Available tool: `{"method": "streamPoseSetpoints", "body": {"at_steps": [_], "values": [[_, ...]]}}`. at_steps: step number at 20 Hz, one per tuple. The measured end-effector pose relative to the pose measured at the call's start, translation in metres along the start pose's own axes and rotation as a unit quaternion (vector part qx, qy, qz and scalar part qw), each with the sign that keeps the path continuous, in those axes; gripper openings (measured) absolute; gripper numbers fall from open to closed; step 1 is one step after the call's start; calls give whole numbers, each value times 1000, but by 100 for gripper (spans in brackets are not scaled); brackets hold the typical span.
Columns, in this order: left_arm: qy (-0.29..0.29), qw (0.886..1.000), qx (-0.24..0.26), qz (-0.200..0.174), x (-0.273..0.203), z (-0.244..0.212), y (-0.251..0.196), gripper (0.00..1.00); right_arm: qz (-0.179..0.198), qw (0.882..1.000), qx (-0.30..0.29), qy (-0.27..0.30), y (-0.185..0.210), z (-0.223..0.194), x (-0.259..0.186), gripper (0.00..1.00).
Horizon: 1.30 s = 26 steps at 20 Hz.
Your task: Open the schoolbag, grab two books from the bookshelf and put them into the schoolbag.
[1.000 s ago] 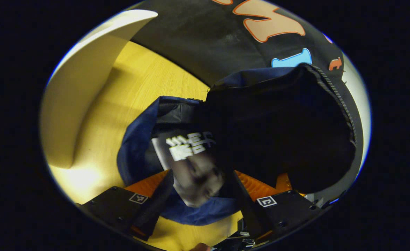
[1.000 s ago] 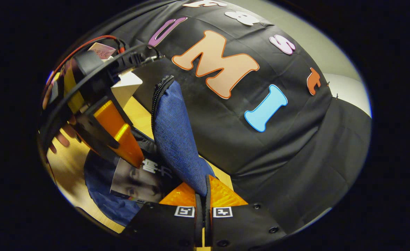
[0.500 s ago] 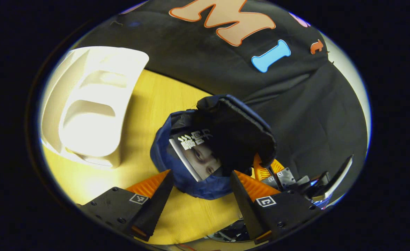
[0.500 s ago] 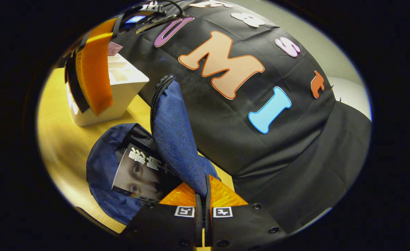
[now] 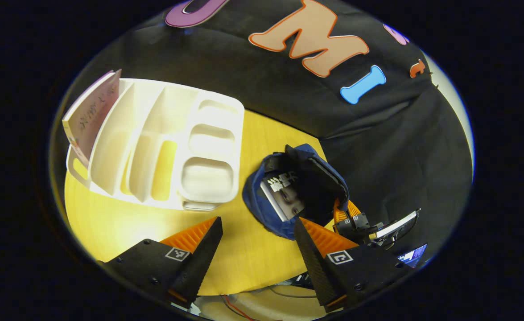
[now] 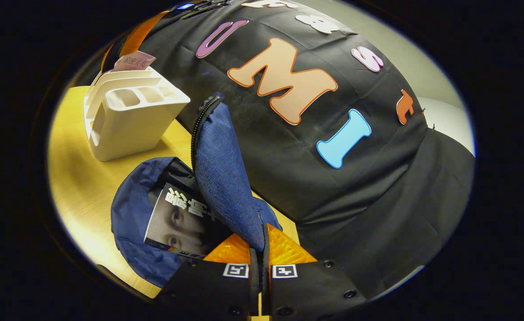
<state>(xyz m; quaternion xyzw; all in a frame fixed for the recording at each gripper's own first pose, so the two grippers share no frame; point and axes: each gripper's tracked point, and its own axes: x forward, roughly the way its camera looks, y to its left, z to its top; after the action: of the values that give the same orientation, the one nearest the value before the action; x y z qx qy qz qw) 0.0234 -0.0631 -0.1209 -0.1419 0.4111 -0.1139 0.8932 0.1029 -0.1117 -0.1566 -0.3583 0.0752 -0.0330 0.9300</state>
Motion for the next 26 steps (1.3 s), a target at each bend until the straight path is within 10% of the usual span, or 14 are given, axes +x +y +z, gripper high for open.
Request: {"method": "streamPoseSetpoints", "body": {"at_steps": [14, 26], "values": [[39, 984, 20, 171, -133, 77, 154, 94, -19, 999, 7, 37, 10, 0, 4, 5], [113, 959, 89, 244, -81, 126, 250, 91, -48, 996, -7, 81, 12, -5, -2, 3]]}}
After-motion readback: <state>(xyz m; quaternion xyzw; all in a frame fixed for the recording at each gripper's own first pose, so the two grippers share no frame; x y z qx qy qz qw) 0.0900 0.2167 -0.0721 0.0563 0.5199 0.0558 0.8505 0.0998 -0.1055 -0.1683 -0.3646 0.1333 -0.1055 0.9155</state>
